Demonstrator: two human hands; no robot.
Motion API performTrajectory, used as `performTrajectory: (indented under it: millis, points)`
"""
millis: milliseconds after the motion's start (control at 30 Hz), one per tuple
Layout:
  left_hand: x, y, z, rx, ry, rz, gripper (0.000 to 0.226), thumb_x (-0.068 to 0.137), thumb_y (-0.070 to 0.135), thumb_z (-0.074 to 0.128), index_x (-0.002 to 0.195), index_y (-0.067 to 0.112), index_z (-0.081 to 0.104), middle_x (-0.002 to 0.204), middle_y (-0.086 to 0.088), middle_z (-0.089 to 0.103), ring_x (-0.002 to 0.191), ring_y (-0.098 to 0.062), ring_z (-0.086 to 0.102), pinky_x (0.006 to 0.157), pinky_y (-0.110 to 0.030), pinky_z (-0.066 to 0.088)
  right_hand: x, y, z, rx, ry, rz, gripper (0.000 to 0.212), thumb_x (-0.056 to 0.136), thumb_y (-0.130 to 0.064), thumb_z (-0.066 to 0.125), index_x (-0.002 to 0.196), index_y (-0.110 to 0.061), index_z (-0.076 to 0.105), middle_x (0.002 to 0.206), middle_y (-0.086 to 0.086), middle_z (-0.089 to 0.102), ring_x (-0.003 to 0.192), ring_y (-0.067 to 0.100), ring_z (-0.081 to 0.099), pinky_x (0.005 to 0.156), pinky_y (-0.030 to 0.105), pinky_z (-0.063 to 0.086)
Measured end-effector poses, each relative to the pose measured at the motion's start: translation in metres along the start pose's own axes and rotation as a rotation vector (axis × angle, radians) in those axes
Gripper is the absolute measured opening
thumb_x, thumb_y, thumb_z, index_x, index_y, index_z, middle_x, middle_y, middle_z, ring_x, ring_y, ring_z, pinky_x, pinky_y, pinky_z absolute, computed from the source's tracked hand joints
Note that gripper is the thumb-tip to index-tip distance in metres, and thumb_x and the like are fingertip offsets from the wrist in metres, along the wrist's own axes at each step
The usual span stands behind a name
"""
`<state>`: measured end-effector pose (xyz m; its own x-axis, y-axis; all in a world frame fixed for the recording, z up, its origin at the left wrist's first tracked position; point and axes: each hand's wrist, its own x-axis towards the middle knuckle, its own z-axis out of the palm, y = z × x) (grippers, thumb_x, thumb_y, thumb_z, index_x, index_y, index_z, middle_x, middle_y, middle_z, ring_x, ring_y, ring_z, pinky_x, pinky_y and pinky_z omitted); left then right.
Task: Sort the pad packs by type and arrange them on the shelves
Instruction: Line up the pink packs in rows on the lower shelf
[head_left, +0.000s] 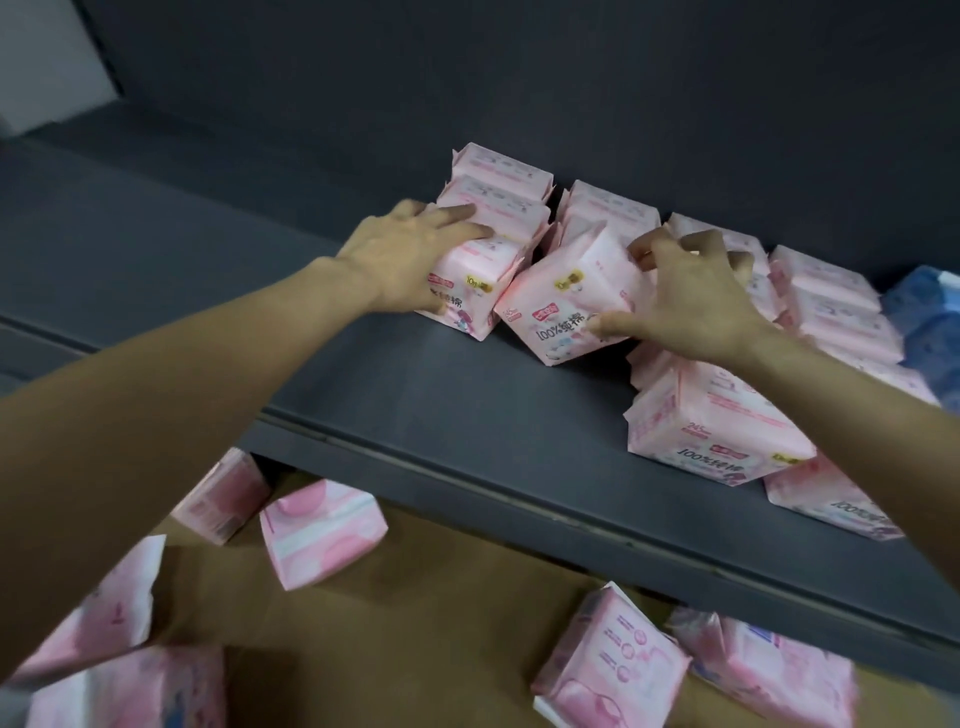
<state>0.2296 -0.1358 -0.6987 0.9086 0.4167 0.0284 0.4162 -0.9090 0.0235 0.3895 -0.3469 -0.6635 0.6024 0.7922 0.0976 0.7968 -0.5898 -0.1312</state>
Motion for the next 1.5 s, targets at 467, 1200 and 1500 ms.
performTrajectory:
  millis: [467,1200,1500]
  points:
    - [-0.002,0.007,0.009,0.006,0.012,-0.013,0.088,0.081,0.032,0.069,0.149,0.039,0.014,0.159,0.011,0.009,0.136,-0.030,0.023,0.086,-0.042,0.045,0.007,-0.024,-0.029,-0.105,-0.041,-0.086,0.079,0.069,-0.041,0.074,0.137,-0.028,0.036,0.105,0.010,0.061,0.104,0.032,0.054,0.077,0.033,0.035]
    - [0.009,0.022,0.002,-0.012,0.027,0.127,0.099,0.065,0.042,0.082,0.140,0.012,0.025,0.143,-0.005,0.038,0.129,-0.024,0.038,0.091,-0.042,0.045,0.000,-0.019,0.006,-0.378,-0.103,-0.211,0.078,0.074,-0.057,0.068,0.133,-0.014,0.039,0.132,0.006,0.051,0.109,0.032,0.055,0.096,0.039,0.039]
    - [0.010,0.025,0.004,-0.030,0.018,0.026,0.098,0.070,0.038,0.081,0.143,0.019,0.021,0.158,-0.001,0.016,0.145,-0.015,0.013,0.095,-0.042,0.042,0.008,-0.016,0.015,-0.234,-0.099,-0.077,0.070,0.079,-0.048,0.067,0.131,-0.012,0.038,0.133,0.007,0.051,0.120,0.027,0.049,0.101,0.041,0.035]
